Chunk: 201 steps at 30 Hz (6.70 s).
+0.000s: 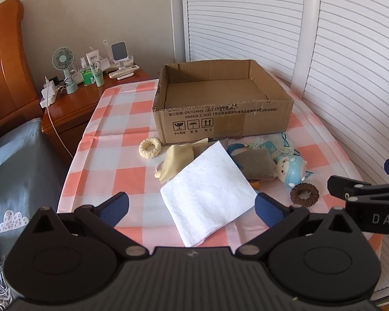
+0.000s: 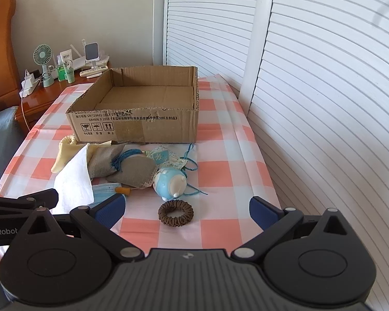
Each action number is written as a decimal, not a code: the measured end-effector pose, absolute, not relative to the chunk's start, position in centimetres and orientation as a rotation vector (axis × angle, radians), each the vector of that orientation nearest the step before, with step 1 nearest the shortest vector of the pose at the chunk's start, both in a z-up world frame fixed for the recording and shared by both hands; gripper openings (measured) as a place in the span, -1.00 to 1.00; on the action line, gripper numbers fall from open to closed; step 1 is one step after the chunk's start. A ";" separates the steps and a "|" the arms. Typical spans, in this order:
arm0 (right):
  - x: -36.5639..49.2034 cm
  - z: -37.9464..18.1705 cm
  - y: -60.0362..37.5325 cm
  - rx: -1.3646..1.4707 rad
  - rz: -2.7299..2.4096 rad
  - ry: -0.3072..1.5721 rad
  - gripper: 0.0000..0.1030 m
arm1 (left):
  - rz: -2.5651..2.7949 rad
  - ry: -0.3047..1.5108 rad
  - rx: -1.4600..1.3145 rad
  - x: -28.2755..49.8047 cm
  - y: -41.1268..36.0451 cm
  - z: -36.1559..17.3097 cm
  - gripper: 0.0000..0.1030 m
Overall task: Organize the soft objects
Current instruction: 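Reach the left tool to the white towel and grasp it while the right tool grasps the brown ring, then carry the white towel into the box and open the left tool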
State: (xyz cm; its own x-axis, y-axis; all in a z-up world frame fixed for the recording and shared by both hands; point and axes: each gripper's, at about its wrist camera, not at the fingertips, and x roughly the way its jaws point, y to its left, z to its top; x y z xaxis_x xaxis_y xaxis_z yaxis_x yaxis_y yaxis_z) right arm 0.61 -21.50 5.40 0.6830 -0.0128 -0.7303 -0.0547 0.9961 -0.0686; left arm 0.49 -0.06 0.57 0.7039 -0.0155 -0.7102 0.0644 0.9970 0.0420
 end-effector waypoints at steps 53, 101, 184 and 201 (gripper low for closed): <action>3.7 -0.6 -23.3 -0.102 0.161 0.887 1.00 | 0.004 0.890 -0.019 5.1 7.3 -6.2 0.99; 4.7 -6.0 -22.8 -0.199 0.296 0.864 1.00 | -0.250 0.966 0.119 10.5 7.1 -9.4 1.00; 9.8 4.6 -21.3 -0.334 0.434 0.652 -0.28 | -0.204 0.720 0.313 29.0 -1.5 1.2 0.90; 15.1 5.9 -20.9 -0.268 0.412 0.671 -0.28 | -0.181 0.702 0.184 13.1 2.8 1.1 0.96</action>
State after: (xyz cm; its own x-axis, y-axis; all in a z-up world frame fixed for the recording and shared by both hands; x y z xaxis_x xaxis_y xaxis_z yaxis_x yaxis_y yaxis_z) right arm 15.14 -20.87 5.88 0.7075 0.2814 -0.6483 -0.4509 0.8861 -0.1074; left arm 13.08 2.79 1.10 0.7494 -0.1030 -0.6540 0.2259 0.9683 0.1064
